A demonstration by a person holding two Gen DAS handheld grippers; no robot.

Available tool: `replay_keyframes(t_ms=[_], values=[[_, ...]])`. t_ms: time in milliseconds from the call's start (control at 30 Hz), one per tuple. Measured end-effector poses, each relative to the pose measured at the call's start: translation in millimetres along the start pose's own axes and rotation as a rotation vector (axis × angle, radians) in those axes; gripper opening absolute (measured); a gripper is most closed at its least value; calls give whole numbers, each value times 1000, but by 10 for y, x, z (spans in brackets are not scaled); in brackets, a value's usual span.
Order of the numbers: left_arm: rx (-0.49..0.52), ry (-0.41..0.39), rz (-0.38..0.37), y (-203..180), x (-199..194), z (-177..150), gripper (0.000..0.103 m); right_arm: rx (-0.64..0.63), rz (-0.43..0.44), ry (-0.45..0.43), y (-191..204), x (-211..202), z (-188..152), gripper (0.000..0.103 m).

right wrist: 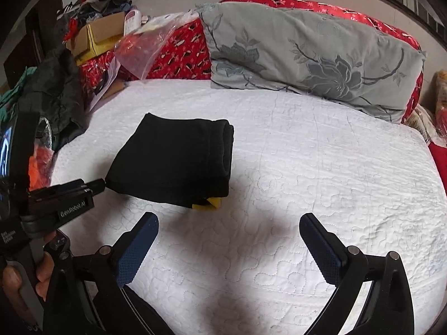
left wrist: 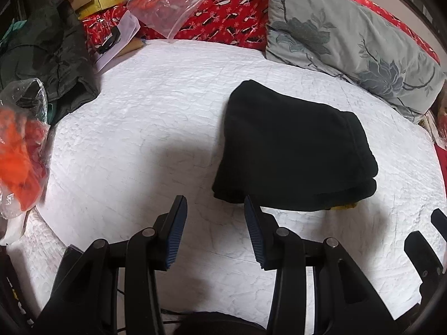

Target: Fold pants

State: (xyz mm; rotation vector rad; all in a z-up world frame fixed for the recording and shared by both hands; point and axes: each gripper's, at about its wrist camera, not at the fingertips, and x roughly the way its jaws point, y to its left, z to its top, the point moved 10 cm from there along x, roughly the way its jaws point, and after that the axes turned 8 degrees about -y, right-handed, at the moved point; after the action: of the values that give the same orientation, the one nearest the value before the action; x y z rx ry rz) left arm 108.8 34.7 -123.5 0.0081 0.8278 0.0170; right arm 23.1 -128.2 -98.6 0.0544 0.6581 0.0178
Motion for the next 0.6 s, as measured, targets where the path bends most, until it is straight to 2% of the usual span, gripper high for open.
replay_keyframes(t_ms=[533, 600], values=[[39, -39, 11, -347, -136, -47, 41, 97, -29, -2, -402, -101, -147, 102], [32, -42, 10, -356, -157, -32, 47, 85, -39, -12, -425, -126, -143, 102]])
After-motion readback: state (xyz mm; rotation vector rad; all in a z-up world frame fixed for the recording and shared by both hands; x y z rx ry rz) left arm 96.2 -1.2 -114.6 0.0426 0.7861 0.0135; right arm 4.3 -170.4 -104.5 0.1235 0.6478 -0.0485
